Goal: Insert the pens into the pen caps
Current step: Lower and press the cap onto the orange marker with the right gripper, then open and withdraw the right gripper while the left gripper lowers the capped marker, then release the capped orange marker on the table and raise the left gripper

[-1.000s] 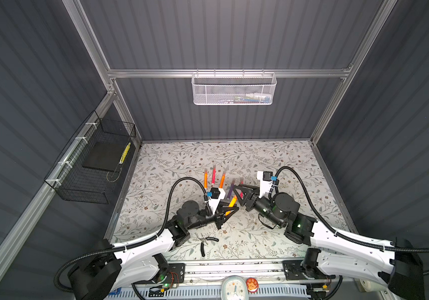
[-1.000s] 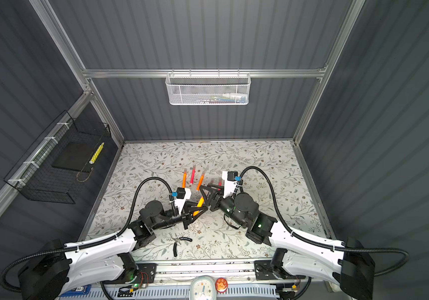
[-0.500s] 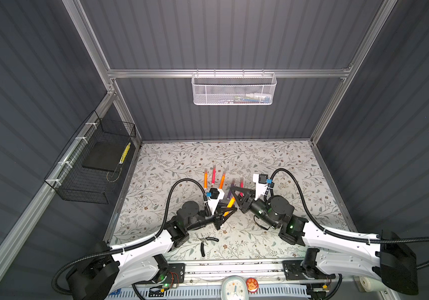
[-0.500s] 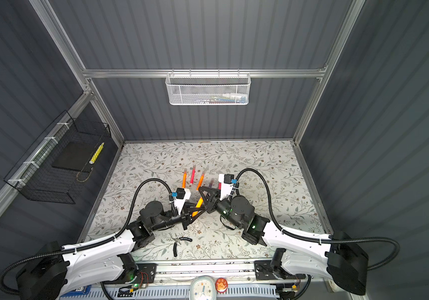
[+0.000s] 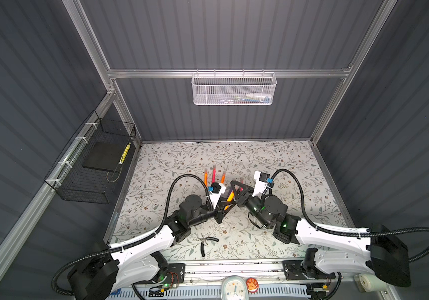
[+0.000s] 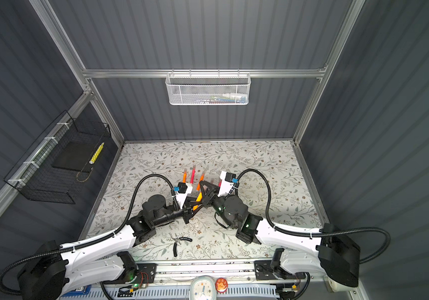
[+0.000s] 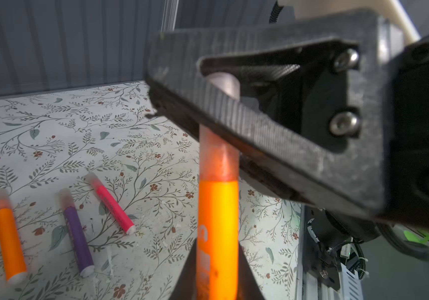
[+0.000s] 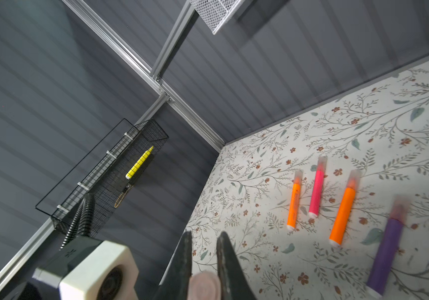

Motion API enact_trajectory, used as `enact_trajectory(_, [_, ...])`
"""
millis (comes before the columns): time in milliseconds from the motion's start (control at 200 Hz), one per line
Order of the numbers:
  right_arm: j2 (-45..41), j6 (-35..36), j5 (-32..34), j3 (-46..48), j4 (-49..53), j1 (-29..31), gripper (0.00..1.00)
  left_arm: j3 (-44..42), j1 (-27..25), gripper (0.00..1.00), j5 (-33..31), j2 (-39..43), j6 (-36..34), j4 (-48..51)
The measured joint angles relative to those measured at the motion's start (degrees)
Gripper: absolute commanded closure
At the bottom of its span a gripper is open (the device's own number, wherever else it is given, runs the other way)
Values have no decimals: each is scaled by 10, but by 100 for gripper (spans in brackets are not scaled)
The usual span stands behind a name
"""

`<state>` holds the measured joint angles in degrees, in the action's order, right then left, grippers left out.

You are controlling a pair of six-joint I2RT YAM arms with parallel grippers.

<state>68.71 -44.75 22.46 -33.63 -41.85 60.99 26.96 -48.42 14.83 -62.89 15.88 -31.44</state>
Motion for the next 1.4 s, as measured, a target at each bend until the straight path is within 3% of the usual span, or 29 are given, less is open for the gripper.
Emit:
enact_trajectory(225, [-7,3,-7,19,-32,4,100,0,7,100,28,12,6,13])
enact_trajectory(375, [-6,18,-40,37,-99,6,100,0,27,100,92,36,46,19])
enact_trajectory(435, [-6,24,-49,42,-120,9,95,0,33,100,118,45,63,21])
enact_trajectory(495, [-6,28,-54,43,-129,12,77,0,37,100,129,56,71,29])
enact_trajectory(545, [-9,29,-57,42,-124,15,41,0,37,100,123,69,75,42])
enact_trajectory(580, [-18,29,-65,43,-93,24,24,1,44,100,85,80,79,42])
enact_trajectory(700, [-70,9,-54,42,69,30,2,12,80,100,-71,98,77,66])
enact_trajectory(785, [-122,-28,-28,31,200,-21,1,16,84,100,-183,80,77,104])
enact_trajectory(885, [-178,-64,-13,23,324,-122,1,16,99,100,-290,43,83,168])
enact_trajectory(1060, [-189,-85,39,-52,517,-266,1,20,161,100,-381,-40,112,245])
enact_trajectory(1241, [-157,20,139,-88,526,-341,1,42,198,100,-397,-179,140,263])
enact_trajectory(1401, [-100,141,149,-50,465,-433,1,64,200,100,-394,-251,156,267])
